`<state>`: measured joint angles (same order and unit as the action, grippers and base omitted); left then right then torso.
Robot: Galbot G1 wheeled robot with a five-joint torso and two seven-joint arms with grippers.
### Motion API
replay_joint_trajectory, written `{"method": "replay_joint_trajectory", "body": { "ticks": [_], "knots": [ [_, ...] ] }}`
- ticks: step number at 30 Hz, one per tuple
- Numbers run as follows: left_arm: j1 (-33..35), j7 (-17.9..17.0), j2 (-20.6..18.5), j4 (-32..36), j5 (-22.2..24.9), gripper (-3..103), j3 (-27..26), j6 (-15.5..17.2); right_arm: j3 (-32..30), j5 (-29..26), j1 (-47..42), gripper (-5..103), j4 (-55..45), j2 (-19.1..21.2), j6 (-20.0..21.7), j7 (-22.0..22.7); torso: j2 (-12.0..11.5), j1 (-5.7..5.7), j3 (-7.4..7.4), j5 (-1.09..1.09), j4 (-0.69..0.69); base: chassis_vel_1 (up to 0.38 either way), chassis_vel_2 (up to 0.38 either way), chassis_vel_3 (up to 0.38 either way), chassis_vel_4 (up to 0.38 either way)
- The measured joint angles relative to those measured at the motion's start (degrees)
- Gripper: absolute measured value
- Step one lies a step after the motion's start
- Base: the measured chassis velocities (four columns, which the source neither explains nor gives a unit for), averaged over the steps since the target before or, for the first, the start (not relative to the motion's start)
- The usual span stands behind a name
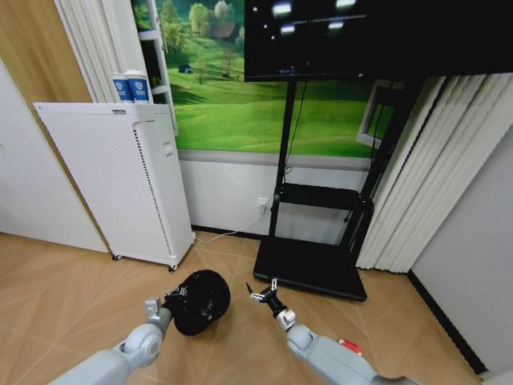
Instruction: Pick up the trash bin and place the garbage on the floor into it.
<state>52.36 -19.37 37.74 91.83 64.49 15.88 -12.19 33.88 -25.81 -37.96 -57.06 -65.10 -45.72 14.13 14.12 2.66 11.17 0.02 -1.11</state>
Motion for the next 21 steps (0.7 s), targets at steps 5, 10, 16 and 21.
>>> {"method": "replay_joint_trajectory", "body": {
  "ticks": [5, 10, 16, 21],
  "knots": [
    [1.03, 0.00, -0.07, 0.66, -0.21, 7, -1.00, 0.00, -0.18, 2.17, 0.09, 100, 1.34, -0.25, 0.00, 2.04, 0.00, 0.00, 0.00, -0.02, 0.04, -0.031, -0.073, 0.036, 0.036],
    [2.30, -0.18, -0.58, 1.45, -0.50, 7, -2.33, 0.00, -0.86, 3.41, 0.43, 100, 4.37, -1.14, 0.35, 4.13, 0.00, 0.00, 0.00, -0.02, 0.08, 0.024, 0.048, -0.012, -0.035],
    [7.60, 0.31, -1.22, 3.65, -1.86, 7, -7.42, -0.01, -1.64, 0.17, 0.71, 100, 8.60, 1.04, 3.96, 4.57, 0.00, 0.00, 0.00, -0.03, 0.02, 0.015, 0.027, -0.005, -0.022],
    [8.54, 0.68, -1.35, 3.66, -2.26, 7, -8.43, -0.20, -2.39, -1.15, -0.56, 100, 8.24, 1.53, 3.34, 2.60, 0.00, 0.00, -0.01, -0.03, 0.04, 0.000, 0.000, 0.000, 0.000]
  ]
}}
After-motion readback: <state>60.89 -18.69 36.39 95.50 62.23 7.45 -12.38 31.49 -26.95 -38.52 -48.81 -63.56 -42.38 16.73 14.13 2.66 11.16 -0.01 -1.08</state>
